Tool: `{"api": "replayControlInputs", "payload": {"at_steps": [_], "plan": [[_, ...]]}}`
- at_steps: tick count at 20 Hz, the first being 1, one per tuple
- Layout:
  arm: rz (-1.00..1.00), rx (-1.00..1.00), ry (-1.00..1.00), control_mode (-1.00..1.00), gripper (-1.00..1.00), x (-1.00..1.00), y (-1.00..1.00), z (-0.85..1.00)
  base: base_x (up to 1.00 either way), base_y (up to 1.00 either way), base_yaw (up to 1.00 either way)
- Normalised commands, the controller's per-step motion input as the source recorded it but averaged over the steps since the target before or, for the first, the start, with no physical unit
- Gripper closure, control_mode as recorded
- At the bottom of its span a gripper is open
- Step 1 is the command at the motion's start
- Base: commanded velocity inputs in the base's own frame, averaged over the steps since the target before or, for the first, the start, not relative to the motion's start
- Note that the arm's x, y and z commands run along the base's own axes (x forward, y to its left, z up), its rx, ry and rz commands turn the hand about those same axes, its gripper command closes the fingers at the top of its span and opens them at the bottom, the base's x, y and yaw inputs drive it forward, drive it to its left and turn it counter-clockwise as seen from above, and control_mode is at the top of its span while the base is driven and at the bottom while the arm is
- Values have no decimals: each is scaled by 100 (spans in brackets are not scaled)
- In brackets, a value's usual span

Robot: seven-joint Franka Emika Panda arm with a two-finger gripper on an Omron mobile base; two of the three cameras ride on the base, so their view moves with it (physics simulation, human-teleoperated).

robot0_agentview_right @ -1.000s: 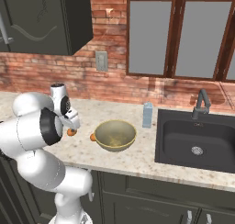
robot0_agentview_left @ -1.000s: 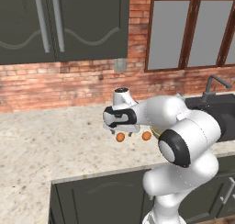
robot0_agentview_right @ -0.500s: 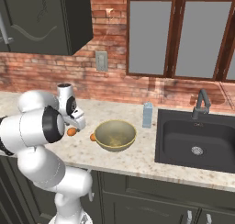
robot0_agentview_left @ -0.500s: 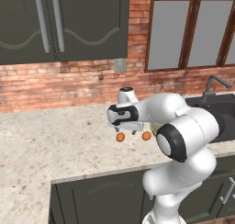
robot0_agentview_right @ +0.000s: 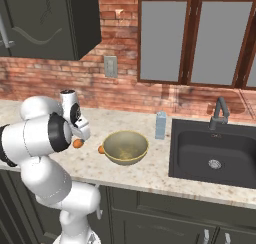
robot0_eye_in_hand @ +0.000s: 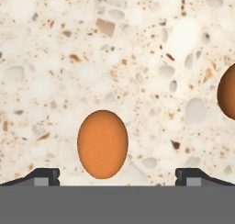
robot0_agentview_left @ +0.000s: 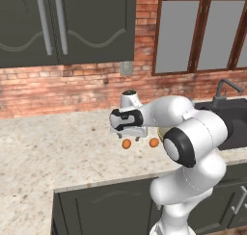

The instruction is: Gather the eggs and milk located in the vicinity of the sink area and place them right next to the bowl.

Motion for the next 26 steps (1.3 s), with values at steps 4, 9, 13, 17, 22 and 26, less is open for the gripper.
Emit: {"api": "replayControlInputs", "payload": {"at_steps": [4,9,13,17,22,26], "plan": [[0,0,0,-100,-100,2,14,-11,0,0,0],[0,0,0,-100,-100,11,0,-23,0,0,0],[-2,0,0,-100,-100,0,0,-5,0,0,0],[-3,0,0,-100,-100,0,-1,-2,0,0,0],[-3,0,0,-100,-100,0,0,-20,0,0,0],[-5,0,0,-100,-100,0,0,-33,0,0,0]]}}
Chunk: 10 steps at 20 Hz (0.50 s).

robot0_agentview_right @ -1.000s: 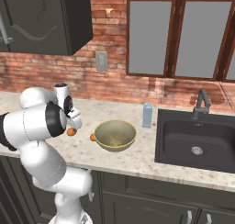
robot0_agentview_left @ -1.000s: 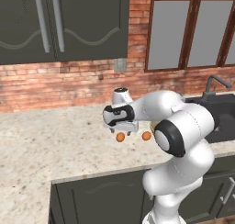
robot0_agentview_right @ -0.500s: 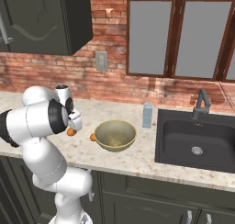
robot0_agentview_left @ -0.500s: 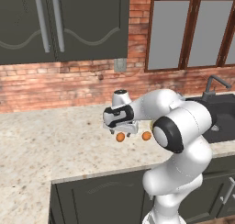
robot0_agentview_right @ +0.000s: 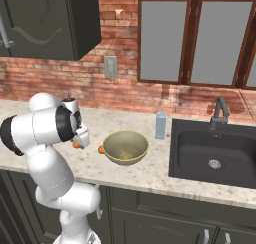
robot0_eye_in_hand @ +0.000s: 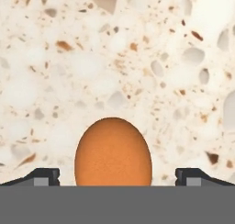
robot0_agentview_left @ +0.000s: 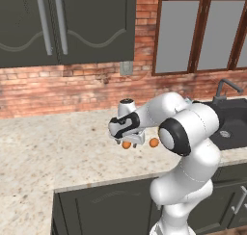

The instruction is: Gather the eggs and milk located in the vicinity of the sink area and place them right next to the bowl.

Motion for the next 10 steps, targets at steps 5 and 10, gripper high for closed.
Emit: {"api": "replayControlInputs", "payload": {"at_steps": [5,10], "plan": [[-2,0,0,-100,-100,0,0,-10,0,0,0],[0,0,0,-100,100,0,0,0,0,0,0]]}}
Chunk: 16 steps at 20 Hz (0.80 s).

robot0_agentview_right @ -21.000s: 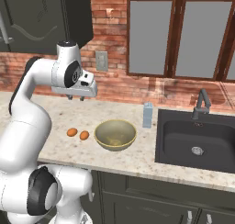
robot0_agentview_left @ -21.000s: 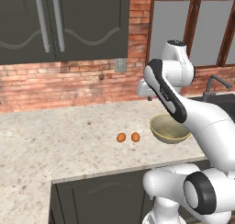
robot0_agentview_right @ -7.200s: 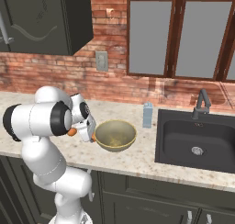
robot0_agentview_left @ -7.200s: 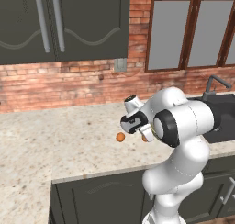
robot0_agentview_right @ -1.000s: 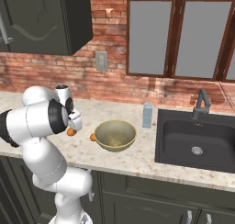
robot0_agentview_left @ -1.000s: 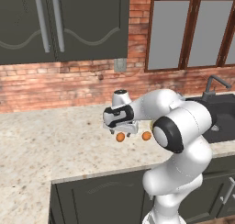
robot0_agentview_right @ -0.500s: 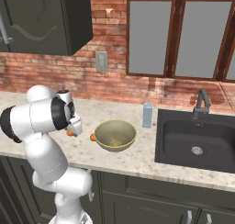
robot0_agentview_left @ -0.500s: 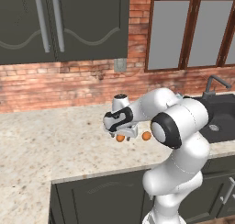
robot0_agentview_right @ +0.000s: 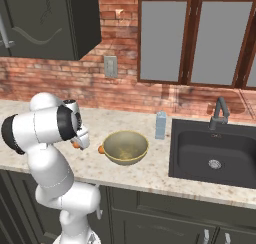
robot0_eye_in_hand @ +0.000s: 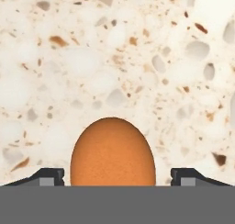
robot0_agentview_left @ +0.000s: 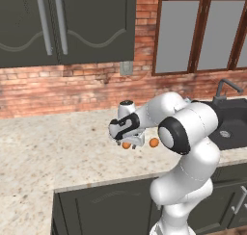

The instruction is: Gather the eggs and milk located in the vicinity of the sink area and place them right next to the bowl.

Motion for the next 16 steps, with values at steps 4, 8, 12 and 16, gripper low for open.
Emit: {"api": "replayControlInputs", "payload": {"at_steps": [4,8,12,16], "plan": [[0,0,0,-100,100,0,0,0,0,0,0],[0,0,0,-100,100,0,0,0,0,0,0],[-9,0,3,-100,100,-25,-28,0,0,0,0],[-27,0,4,-100,100,-51,-19,1,0,0,0]]}}
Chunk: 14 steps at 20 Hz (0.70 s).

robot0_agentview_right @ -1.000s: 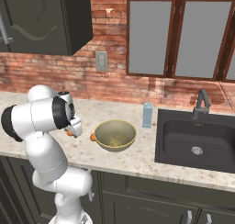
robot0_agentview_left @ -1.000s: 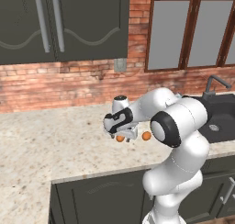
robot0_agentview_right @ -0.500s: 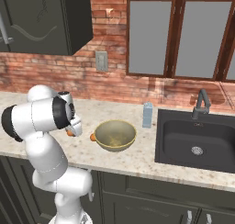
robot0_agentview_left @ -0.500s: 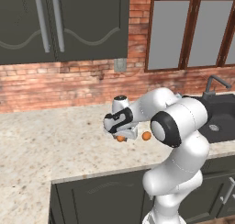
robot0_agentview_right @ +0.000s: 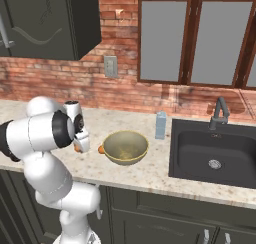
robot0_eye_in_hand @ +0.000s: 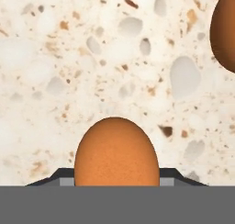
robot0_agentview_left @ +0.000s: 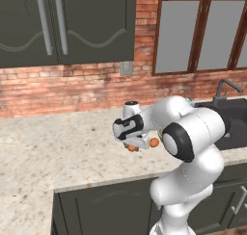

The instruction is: Gather the eggs and milk located in the vicinity of the sink area and place them right next to the bowl.

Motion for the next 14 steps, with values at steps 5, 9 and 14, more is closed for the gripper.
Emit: {"api": "replayControlInputs", "payload": {"at_steps": [5,9,14], "plan": [[-29,-4,1,-100,100,-10,0,0,0,0,0],[-34,-10,1,-100,100,-1,-3,0,0,0,0],[-35,-7,4,-100,100,0,-15,5,0,0,0]]}}
